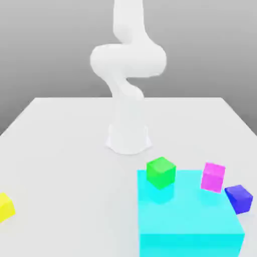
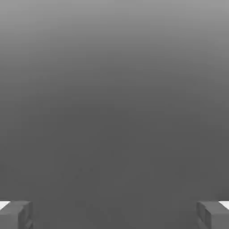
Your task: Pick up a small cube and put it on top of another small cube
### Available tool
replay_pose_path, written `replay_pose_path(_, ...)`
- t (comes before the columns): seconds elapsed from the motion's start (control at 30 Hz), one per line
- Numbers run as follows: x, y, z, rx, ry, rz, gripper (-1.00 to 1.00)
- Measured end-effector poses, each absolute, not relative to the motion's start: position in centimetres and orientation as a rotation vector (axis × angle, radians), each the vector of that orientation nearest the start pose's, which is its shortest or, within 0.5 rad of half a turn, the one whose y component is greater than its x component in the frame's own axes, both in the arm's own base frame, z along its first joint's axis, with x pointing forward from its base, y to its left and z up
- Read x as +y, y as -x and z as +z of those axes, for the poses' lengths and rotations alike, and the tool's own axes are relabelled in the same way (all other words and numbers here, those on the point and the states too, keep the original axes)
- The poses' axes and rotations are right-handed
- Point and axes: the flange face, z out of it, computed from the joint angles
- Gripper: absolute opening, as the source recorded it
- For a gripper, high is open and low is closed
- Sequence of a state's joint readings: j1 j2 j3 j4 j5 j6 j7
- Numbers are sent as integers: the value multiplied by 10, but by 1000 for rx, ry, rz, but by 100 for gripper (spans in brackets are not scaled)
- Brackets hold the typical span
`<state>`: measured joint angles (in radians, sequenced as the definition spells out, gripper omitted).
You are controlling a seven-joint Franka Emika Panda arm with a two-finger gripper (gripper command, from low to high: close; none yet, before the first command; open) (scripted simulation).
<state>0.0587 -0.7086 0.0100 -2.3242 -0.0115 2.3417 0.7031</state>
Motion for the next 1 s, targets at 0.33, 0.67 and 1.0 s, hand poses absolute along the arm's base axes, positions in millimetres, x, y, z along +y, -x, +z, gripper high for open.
replay_pose_path(0.33, 159, -445, 481, -105, 2987, -636, 0)
replay_pose_path(0.67, 284, -383, 283, -1206, 2885, -211, 0)
replay_pose_path(1.0, 305, -334, 137, -1616, 2693, -1, -100)
